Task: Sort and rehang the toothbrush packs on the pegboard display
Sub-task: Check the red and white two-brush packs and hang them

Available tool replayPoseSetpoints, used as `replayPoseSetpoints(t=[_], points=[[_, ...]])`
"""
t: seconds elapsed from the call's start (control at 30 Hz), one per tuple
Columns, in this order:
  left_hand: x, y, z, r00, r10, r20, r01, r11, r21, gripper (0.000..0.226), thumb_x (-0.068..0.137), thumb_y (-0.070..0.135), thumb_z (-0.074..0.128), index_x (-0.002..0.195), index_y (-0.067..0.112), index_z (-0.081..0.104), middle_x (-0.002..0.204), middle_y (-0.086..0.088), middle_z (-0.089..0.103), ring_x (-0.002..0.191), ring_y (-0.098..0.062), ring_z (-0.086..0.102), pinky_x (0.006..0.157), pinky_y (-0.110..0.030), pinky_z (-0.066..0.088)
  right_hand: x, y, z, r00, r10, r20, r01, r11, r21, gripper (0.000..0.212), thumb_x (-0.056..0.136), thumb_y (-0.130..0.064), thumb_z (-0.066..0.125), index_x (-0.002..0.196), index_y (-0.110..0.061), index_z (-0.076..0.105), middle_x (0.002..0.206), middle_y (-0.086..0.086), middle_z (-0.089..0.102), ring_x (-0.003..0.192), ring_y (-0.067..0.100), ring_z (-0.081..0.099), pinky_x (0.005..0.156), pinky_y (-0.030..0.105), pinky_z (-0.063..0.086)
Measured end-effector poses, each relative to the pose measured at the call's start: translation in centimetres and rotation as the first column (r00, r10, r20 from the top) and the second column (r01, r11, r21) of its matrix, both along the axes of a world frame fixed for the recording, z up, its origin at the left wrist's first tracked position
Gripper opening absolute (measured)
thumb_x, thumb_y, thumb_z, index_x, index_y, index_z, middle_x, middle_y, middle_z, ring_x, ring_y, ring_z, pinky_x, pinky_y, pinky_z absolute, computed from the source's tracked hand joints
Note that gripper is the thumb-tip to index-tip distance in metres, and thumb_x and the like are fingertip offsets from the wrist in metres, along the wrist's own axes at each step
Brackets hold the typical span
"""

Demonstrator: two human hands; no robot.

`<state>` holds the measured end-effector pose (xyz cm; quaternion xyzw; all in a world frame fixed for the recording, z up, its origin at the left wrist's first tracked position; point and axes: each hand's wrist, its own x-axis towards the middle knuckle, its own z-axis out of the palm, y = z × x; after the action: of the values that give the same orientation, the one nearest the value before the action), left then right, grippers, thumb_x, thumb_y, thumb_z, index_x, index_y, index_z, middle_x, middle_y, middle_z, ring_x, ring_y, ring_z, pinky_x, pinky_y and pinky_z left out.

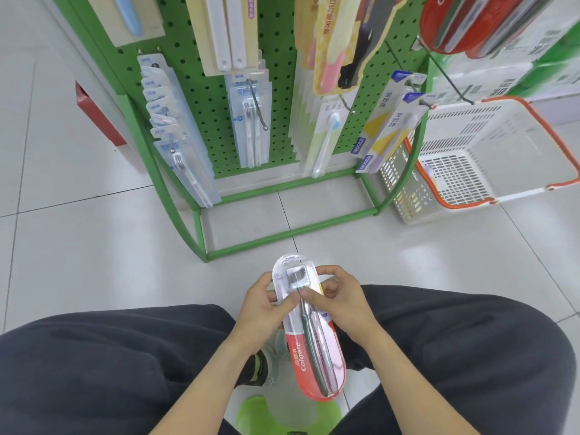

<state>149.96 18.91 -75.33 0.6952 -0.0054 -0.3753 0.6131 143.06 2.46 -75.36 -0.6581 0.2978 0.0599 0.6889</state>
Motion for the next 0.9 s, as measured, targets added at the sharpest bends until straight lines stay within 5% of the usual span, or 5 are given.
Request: replayPoseSetpoints(t=[0.2, 0.37, 0.63, 0.9], points=[[0.1, 0.3, -0.2, 1.0, -0.011, 0.011, 0.011, 1.0, 0.012, 0.048, 0.08, 0.037, 0.078, 0.121, 0.019, 0.061, 0.099, -0.006, 0.079, 0.087, -0.027, 0.076, 0.077, -0.05, 0.062, 0.0, -0.4, 0.1, 0.998, 0.053, -0.022, -0.051, 0.994, 0.1, 0.052, 0.079, -0.026, 0.086, 0.121, -0.01, 0.061, 0.095, 0.018, 0.077, 0.089, 0.038, 0.075, 0.082, 0.046, 0.062], [0.2, 0.0, -0.5, 0.999, 0.022, 0.043, -0.024, 0.999, 0.043, 0.031, 0.086, 0.022, 0.078, 0.113, 0.015, 0.064, 0.092, -0.004, 0.079, 0.082, -0.023, 0.077, 0.078, -0.041, 0.062, 0.0, -0.8, -0.3, 0.994, 0.1, -0.044, -0.09, 0.975, 0.201, 0.043, 0.083, -0.013, 0.085, 0.122, -0.009, 0.065, 0.104, 0.018, 0.076, 0.098, 0.038, 0.074, 0.087, 0.046, 0.06], [0.2, 0.4, -1.6, 0.987, 0.153, -0.055, -0.149, 0.985, 0.082, 0.021, 0.088, 0.015, 0.077, 0.106, 0.015, 0.067, 0.093, -0.005, 0.079, 0.083, -0.022, 0.076, 0.074, -0.037, 0.062, 0.2, 0.3, -0.9, 0.988, 0.154, -0.011, -0.153, 0.987, 0.045, 0.052, 0.077, -0.01, 0.088, 0.123, -0.023, 0.068, 0.101, 0.011, 0.076, 0.092, 0.032, 0.075, 0.087, 0.052, 0.061], [0.2, -0.1, -2.2, 0.963, 0.265, -0.052, -0.257, 0.958, 0.127, 0.02, 0.089, 0.019, 0.076, 0.106, 0.012, 0.068, 0.094, -0.006, 0.078, 0.082, -0.021, 0.076, 0.07, -0.033, 0.061, 0.1, 0.2, -1.1, 0.958, 0.275, -0.084, -0.269, 0.96, 0.074, 0.06, 0.079, -0.015, 0.088, 0.131, -0.024, 0.06, 0.102, 0.011, 0.078, 0.089, 0.029, 0.077, 0.084, 0.048, 0.062]])
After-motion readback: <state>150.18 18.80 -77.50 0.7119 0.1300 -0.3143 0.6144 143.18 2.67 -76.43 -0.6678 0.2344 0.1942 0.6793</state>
